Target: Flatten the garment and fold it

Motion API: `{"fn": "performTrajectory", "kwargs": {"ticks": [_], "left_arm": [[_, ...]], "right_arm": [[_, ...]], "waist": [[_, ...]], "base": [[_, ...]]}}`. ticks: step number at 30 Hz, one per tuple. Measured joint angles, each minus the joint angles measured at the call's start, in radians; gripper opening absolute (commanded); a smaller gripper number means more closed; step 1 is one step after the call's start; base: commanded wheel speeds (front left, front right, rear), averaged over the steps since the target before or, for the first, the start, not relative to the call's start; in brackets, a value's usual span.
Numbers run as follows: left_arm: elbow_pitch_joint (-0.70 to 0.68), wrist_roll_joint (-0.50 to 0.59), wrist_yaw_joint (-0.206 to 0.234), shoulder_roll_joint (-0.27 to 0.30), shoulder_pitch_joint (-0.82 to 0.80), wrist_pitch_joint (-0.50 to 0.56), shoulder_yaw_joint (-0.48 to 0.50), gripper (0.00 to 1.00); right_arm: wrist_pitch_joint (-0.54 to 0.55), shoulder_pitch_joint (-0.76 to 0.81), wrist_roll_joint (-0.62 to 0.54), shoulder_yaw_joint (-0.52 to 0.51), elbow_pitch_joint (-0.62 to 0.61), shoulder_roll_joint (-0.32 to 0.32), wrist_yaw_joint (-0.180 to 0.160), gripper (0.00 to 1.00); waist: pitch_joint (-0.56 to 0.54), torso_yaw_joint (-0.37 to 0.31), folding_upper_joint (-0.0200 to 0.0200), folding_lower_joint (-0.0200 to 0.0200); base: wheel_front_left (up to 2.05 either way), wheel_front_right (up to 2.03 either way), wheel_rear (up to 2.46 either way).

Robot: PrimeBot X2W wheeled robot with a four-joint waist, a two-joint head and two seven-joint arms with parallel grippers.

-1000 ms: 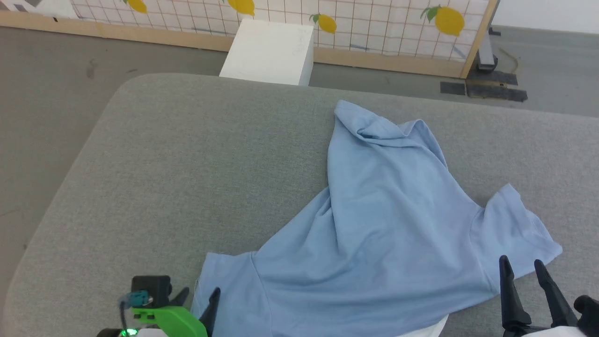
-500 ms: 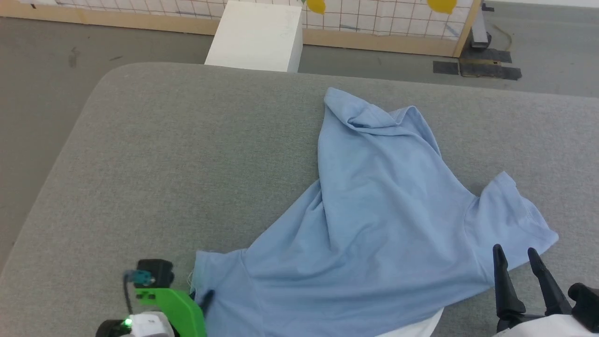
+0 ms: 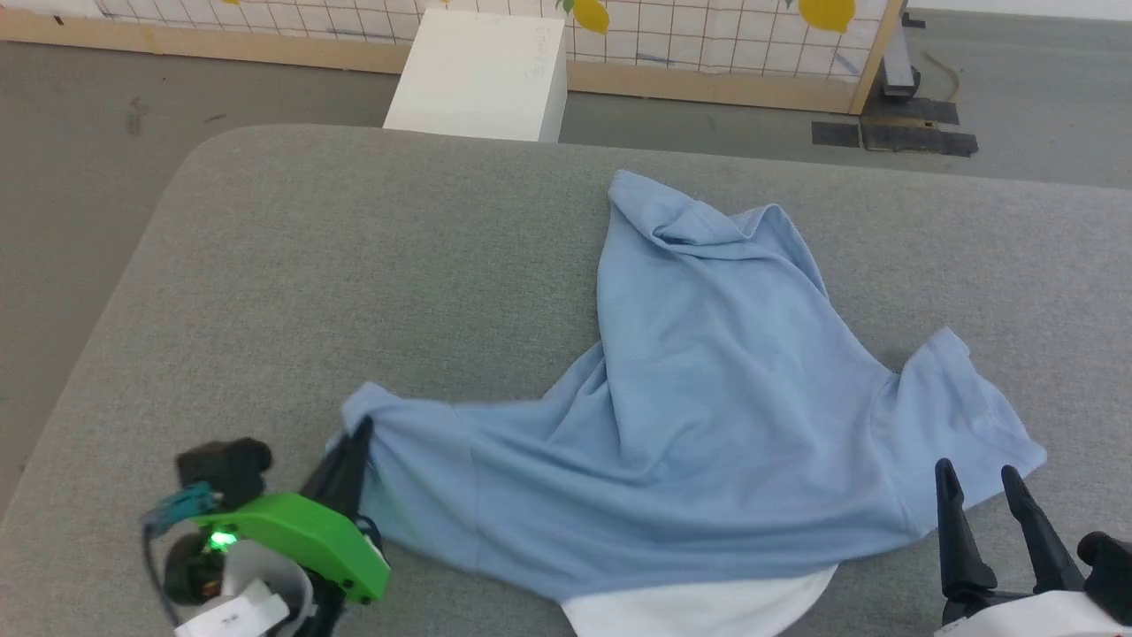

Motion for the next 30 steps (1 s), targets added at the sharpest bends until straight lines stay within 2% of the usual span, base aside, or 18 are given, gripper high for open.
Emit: {"fn": "performTrajectory", "kwargs": {"ticks": [1, 2, 3, 9, 14, 19, 25, 30], "left_arm": [[-0.028, 0.003, 0.014, 0.001, 0.006, -0.017, 0.014, 0.00], [-0.079, 0.026, 0.053, 0.022, 0.025, -0.056, 0.052, 0.00], [-0.089, 0.030, 0.063, 0.030, 0.034, -0.060, 0.059, 0.00], [-0.120, 0.047, 0.092, 0.039, 0.079, -0.060, 0.061, 0.00], [-0.143, 0.051, 0.097, 0.033, 0.084, -0.063, 0.053, 0.00], [-0.174, 0.064, 0.100, 0.033, 0.085, -0.064, 0.041, 0.00], [-0.211, 0.069, 0.101, 0.032, 0.075, -0.059, 0.023, 0.00], [-0.215, 0.076, 0.099, 0.032, 0.049, -0.050, 0.005, 0.00]], "right_arm": [[0.000, 0.000, 0.000, 0.000, 0.000, 0.000, 0.000, 1.00], [0.004, 0.000, 0.000, -0.006, 0.000, 0.000, 0.000, 1.00], [0.004, 0.000, 0.000, -0.008, -0.001, 0.000, 0.000, 1.00], [0.027, -0.005, -0.009, -0.018, -0.001, 0.000, 0.000, 1.00], [0.127, -0.068, -0.065, -0.032, -0.035, 0.000, 0.000, 1.00], [0.343, -0.198, -0.082, -0.065, -0.087, -0.014, 0.000, 1.00], [0.684, -0.320, -0.021, -0.082, -0.057, -0.145, 0.000, 1.00], [0.827, -0.378, 0.001, -0.080, 0.024, -0.229, 0.000, 1.00]], "waist": [[-0.001, 0.001, 0.0000, 0.0000], [-0.001, 0.002, 0.0000, 0.0000], [-0.001, 0.002, 0.0000, 0.0000], [0.003, -0.002, 0.0000, 0.0000], [0.017, -0.012, 0.0000, 0.0000], [0.040, -0.024, 0.0000, 0.0000], [0.080, -0.032, 0.0000, 0.0000], [0.121, -0.026, 0.0000, 0.0000]], "base": [[0.00, 0.00, 0.00], [0.00, 0.00, 0.00], [0.00, 0.00, 0.00], [0.00, 0.00, 0.00], [0.00, 0.00, 0.00], [0.00, 0.00, 0.00], [0.00, 0.00, 0.00], [0.00, 0.00, 0.00]]}}
